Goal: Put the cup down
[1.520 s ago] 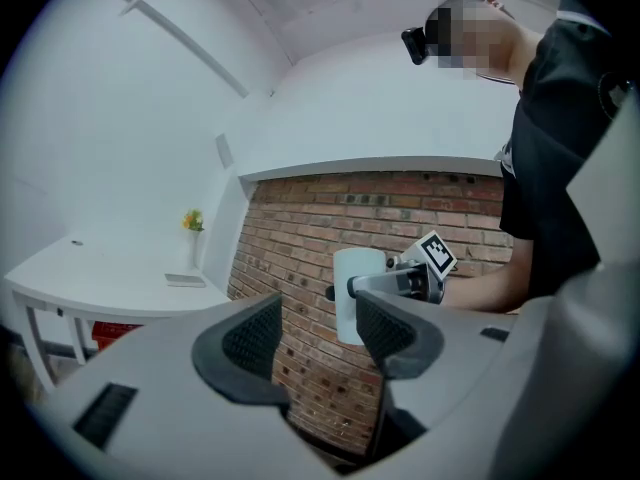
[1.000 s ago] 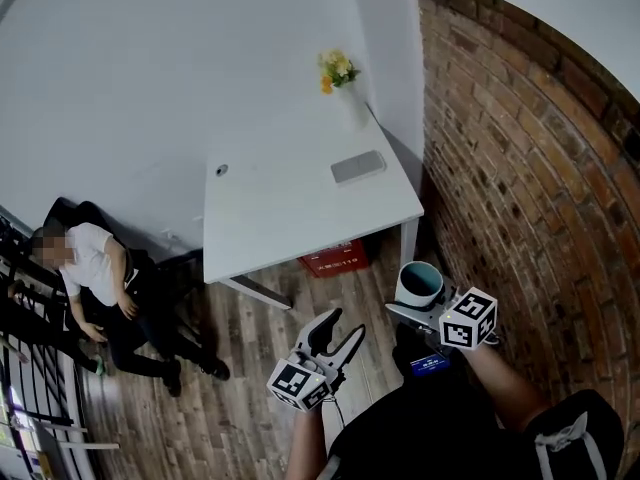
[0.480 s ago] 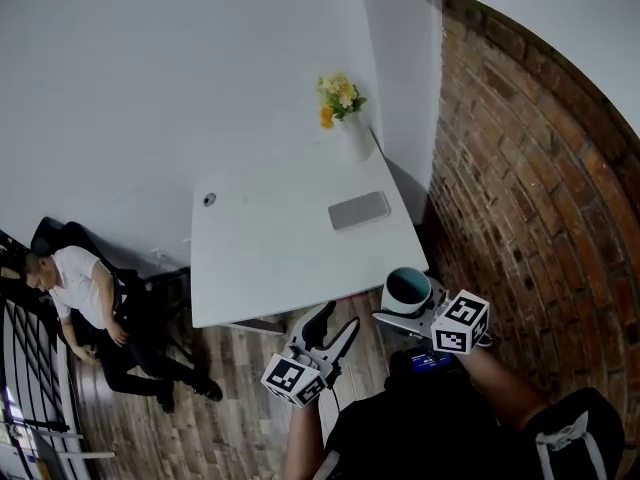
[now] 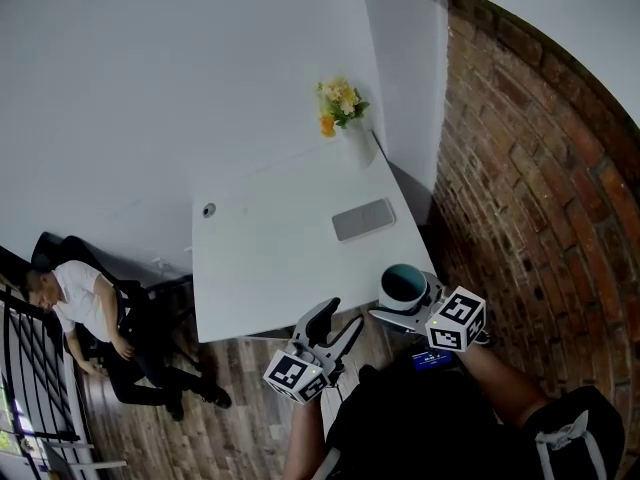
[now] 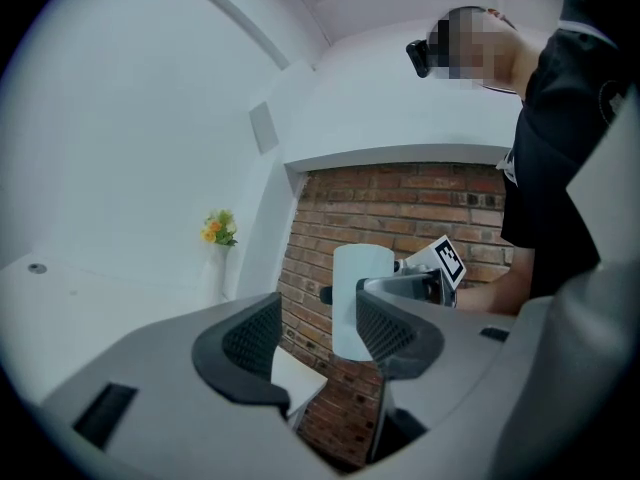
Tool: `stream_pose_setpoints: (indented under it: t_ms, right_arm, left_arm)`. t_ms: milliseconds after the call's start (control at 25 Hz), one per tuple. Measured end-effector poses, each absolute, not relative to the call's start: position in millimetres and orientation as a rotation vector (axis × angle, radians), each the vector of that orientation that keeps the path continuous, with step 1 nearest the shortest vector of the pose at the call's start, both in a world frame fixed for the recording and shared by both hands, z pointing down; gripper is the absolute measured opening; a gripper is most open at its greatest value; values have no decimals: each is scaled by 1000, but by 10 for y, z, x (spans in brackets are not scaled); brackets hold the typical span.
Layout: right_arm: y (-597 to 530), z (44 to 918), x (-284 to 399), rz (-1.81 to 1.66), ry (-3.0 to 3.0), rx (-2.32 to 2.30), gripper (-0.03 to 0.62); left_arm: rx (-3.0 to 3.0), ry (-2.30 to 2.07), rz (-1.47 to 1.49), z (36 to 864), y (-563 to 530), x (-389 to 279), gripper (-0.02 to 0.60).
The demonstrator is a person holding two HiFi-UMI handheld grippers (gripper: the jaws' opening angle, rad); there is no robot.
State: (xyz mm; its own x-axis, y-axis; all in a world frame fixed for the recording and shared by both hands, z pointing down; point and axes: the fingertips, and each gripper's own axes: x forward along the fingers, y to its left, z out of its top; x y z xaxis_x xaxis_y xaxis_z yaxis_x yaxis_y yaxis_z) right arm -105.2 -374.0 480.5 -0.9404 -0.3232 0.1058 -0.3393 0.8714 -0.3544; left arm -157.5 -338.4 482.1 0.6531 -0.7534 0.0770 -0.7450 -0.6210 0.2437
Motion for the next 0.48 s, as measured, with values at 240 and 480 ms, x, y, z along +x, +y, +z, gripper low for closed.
stream_pose_setpoints:
  t_ms: [240, 480]
  right_arm:
    - [-3825, 4763, -1173, 547, -2980, 632, 385]
    - [-3792, 4776, -1273, 525, -2959, 662, 385]
  left_arm:
    - [2662, -1146, -46, 4722, -3430, -1680, 239]
    - [2675, -1110, -63, 4696, -3394, -1741, 238]
